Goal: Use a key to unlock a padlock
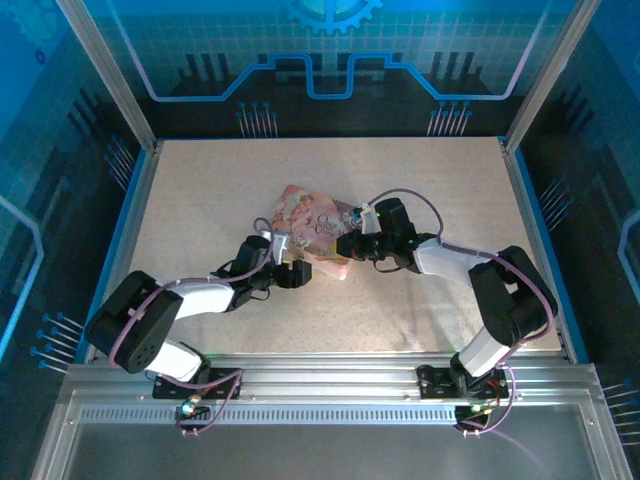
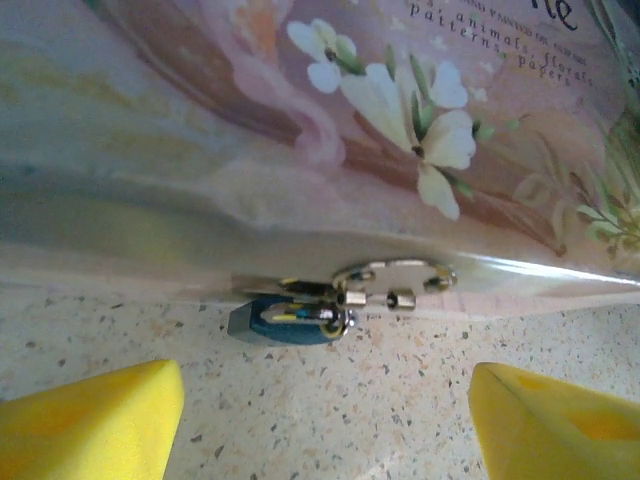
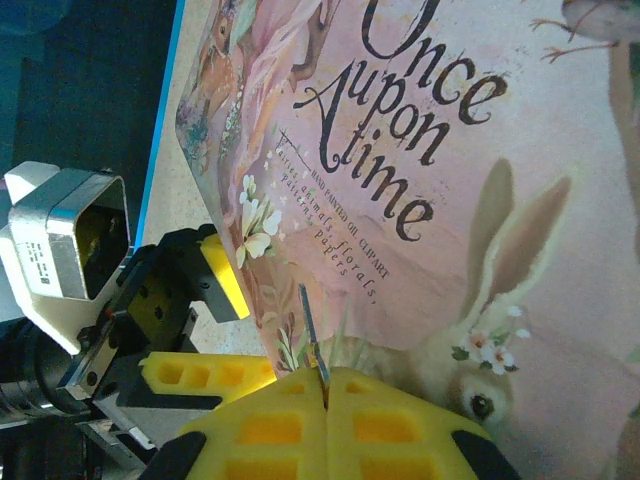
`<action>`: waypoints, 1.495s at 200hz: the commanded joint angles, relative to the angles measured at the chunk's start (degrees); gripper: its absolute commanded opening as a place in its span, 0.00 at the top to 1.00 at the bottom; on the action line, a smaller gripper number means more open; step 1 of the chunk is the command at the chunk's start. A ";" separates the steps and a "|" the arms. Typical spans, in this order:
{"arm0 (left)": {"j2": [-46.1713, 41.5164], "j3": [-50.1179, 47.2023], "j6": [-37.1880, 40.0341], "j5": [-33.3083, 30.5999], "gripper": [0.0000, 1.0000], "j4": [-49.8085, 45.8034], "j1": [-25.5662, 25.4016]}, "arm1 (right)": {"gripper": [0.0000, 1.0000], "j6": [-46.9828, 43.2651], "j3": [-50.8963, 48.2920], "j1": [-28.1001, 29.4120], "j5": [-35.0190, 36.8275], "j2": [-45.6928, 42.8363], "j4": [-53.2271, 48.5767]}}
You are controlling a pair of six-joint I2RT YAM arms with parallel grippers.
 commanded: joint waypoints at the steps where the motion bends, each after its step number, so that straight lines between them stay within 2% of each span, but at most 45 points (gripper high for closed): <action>1: 2.54 2.18 2.01 1.47 0.25 3.30 0.30 | 0.94 -1.02 -2.59 0.13 3.06 1.33 -9.63; 30: 4.85 3.18 3.25 1.21 0.29 3.65 0.31 | 0.94 -1.00 -2.46 0.13 2.98 1.51 -9.70; 109: 6.42 3.66 4.80 0.66 0.30 5.06 0.29 | 0.93 -1.22 -2.56 0.02 2.98 1.69 -9.54; 299: 9.27 6.13 2.70 6.05 0.53 5.88 0.28 | 0.93 -1.11 -3.56 0.01 3.21 0.72 -9.14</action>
